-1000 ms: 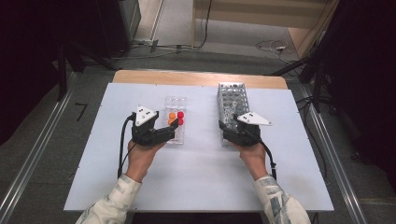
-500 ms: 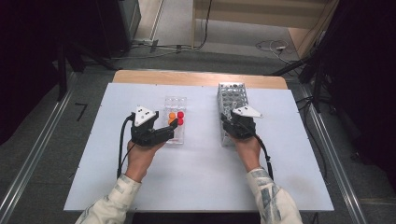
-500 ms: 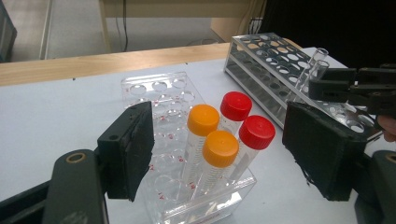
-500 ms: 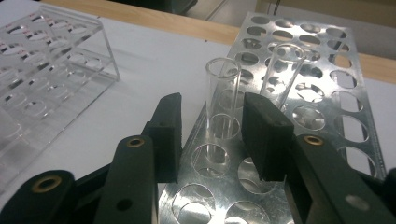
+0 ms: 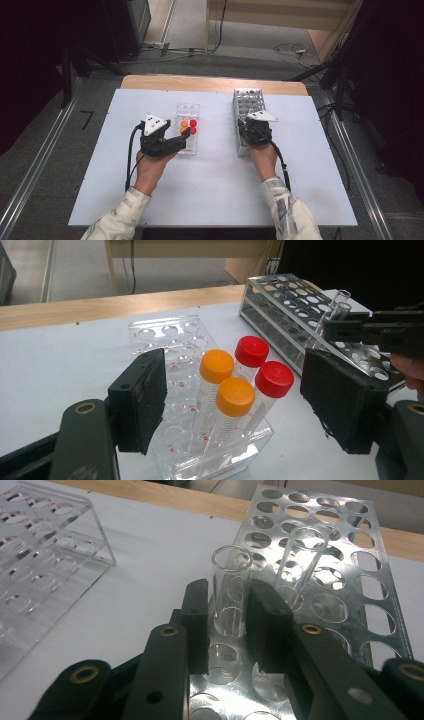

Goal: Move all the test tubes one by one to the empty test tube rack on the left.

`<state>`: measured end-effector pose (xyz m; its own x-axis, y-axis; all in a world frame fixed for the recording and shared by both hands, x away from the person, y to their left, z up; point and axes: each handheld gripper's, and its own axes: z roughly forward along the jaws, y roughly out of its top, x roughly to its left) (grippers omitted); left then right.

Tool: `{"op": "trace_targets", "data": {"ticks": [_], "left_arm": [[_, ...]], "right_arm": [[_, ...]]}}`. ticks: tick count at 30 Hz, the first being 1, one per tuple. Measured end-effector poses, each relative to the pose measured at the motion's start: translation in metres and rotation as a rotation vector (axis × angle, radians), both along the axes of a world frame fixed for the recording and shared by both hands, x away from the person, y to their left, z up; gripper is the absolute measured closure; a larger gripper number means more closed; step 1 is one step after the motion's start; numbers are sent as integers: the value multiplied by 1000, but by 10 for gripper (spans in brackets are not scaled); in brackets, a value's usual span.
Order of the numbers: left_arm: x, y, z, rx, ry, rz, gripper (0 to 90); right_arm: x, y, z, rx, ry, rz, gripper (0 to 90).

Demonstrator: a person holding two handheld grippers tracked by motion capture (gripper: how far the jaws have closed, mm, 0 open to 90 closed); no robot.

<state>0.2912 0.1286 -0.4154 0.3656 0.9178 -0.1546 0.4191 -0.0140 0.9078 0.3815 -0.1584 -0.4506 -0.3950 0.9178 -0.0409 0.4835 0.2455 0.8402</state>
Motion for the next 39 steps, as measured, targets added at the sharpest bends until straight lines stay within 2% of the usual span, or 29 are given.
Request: {"op": "trace_targets", "data": {"ticks": [7, 11, 16, 24, 31, 39], "left_arm": [[0, 1, 0, 1, 2, -1, 274], [0, 1, 0, 0, 0, -2, 273], [-1, 1, 0, -3, 0, -4, 272], [-1, 1, 2, -8, 4, -1, 229], [-2, 1, 4, -10, 6, -6, 194], [-8, -5, 11, -17, -18, -36, 197]], "right_arm": [[-1, -1, 1, 14, -12, -10, 728], [-2, -5, 7, 47, -34, -7, 729], [-6, -12, 19, 93, -56, -4, 730], [-18, -21, 45, 144, -126, 21, 733], [-35, -27, 55, 160, -148, 64, 733], [-61, -21, 51, 147, -146, 165, 732]]}}
